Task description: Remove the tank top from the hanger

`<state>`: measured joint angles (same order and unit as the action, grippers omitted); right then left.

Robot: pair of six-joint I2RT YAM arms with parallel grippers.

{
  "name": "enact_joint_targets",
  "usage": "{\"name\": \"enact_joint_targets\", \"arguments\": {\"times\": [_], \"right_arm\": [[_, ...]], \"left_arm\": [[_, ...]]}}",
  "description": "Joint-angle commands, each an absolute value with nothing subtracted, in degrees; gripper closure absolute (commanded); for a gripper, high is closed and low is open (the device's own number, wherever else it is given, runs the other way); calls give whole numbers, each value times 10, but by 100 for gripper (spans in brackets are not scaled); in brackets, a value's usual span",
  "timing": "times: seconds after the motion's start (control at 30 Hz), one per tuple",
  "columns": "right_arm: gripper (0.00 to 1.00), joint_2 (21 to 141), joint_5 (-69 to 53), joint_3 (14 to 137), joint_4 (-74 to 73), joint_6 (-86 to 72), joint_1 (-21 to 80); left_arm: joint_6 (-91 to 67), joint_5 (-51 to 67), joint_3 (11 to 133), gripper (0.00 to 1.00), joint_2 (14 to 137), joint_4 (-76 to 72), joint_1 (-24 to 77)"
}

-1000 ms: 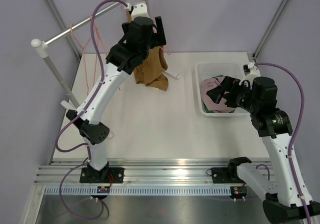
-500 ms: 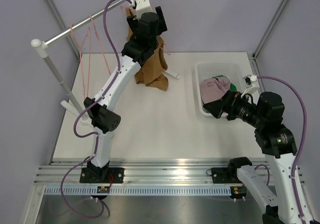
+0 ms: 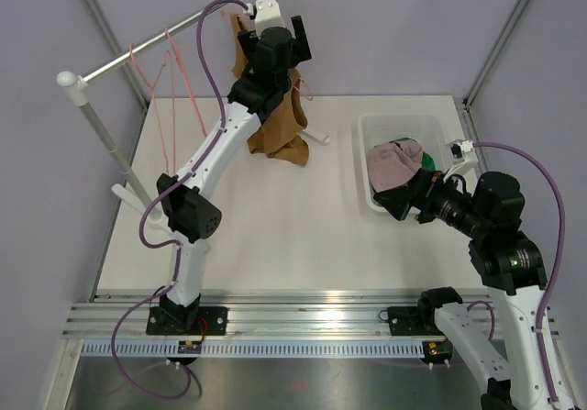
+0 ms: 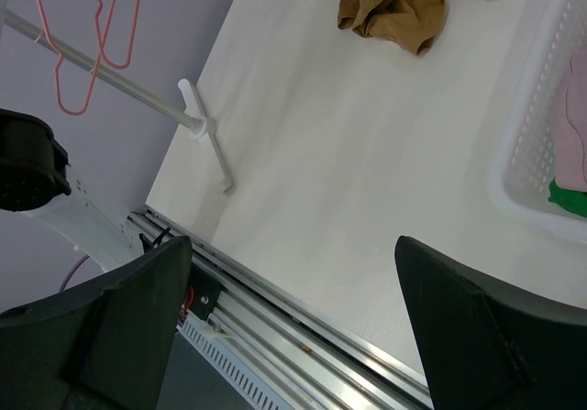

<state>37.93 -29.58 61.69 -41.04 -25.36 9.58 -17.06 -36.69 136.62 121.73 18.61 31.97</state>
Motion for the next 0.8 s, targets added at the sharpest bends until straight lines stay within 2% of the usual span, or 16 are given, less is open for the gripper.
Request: {"name": "enact_joint_targets", "arguments": {"times": [0.0,0.13,0.3,0.5,0.6,0.63,0.67,0.77], "right_arm": [[0,387,-291,626,-406,-235,94],[0,395,-227,631,-416,-212,94],[0,410,-168,649,-434,-193,94],[0,424,-155,687,-454,-185,94],[0,425,-183,689,-435,-201,94],[1,426,-192,688,-433,-206,94],[0,426,-194,688,-432,-207,94],[0,427,-189,688,-438,-204,94]], "left_arm": [[-164,-298,1353,1,1157,141,322],[-138,-220,1331,1,1098,170,336],[-90,-235,1256,1,1007,230,377],[-132,-227,1153,1,876,246,381],[-141,-224,1202,1,917,267,381],[-148,-226,1277,1,940,306,380],[-150,-226,1317,1,996,327,380],[-160,-250,1422,1,1061,361,377]]}}
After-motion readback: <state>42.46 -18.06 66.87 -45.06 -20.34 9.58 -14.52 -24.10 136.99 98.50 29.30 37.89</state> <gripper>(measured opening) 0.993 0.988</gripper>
